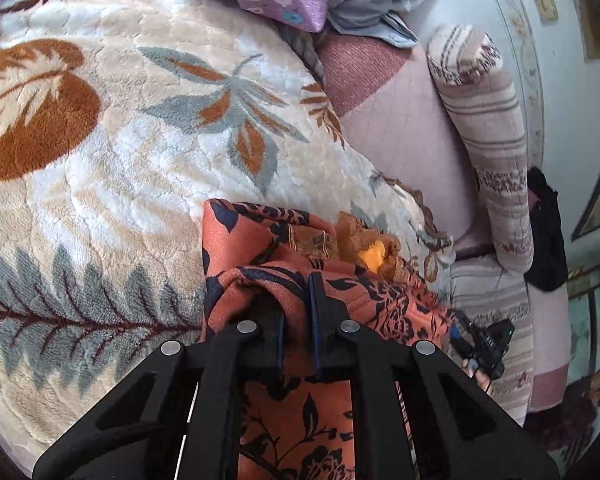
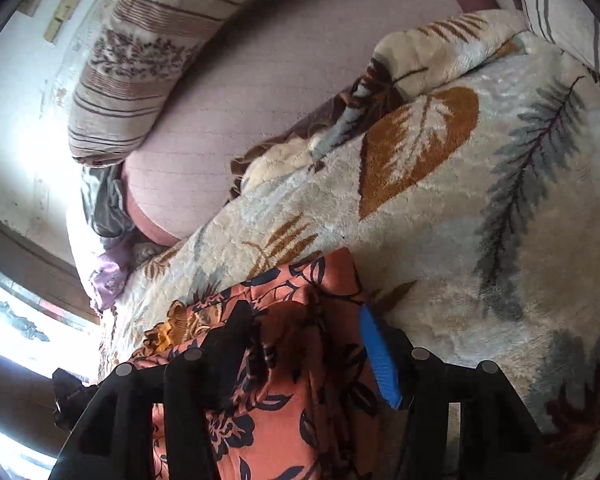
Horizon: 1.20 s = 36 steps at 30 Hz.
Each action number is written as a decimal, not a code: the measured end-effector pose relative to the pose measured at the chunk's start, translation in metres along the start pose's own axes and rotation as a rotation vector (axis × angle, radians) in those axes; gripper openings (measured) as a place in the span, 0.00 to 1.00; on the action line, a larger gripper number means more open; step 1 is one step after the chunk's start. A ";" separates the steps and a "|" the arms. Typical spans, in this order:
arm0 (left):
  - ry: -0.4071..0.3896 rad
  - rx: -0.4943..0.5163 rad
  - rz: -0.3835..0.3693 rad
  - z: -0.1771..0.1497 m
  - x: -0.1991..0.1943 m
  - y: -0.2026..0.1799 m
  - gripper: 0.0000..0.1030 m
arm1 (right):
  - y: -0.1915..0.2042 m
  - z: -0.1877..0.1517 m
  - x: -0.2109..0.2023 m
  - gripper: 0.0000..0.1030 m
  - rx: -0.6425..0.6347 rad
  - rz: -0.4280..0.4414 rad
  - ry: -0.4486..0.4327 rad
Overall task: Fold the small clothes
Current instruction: 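Lift the hem with both grippers and fold it toward the collar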
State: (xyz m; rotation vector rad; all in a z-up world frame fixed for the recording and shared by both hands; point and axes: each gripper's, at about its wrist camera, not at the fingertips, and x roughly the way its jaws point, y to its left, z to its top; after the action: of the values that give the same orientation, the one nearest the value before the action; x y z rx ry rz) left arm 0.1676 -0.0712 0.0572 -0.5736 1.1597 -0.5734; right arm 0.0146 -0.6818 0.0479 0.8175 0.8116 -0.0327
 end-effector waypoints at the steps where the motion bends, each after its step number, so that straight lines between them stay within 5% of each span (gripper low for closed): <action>1: -0.002 0.046 0.022 -0.002 -0.006 -0.004 0.16 | 0.000 -0.003 -0.008 0.52 -0.033 0.009 -0.012; 6: -0.064 0.139 0.035 -0.002 -0.038 -0.008 0.24 | 0.009 -0.023 -0.024 0.52 -0.218 0.015 0.025; 9: -0.090 0.145 0.047 0.004 -0.039 -0.008 0.41 | 0.017 -0.027 -0.018 0.52 -0.237 0.043 0.048; 20: -0.071 0.286 0.082 -0.001 -0.035 -0.023 0.41 | 0.048 0.007 0.021 0.52 -0.091 0.187 0.012; 25: -0.045 0.532 0.221 -0.031 -0.040 -0.033 0.41 | 0.055 -0.017 -0.009 0.52 -0.297 0.100 0.027; 29: -0.037 0.685 0.234 -0.045 -0.032 -0.047 0.41 | 0.057 -0.032 -0.016 0.52 -0.467 -0.028 0.051; 33: -0.033 0.766 0.283 -0.034 -0.003 -0.055 0.41 | 0.066 -0.033 0.009 0.52 -0.564 -0.121 0.092; 36: -0.069 0.692 0.346 -0.002 0.019 -0.050 0.41 | 0.077 -0.021 0.040 0.52 -0.557 -0.174 0.093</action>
State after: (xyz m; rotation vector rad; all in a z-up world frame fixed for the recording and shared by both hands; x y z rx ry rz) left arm 0.1654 -0.1208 0.0781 0.1962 0.8892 -0.6024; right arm 0.0544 -0.6029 0.0624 0.2227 0.9202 0.0753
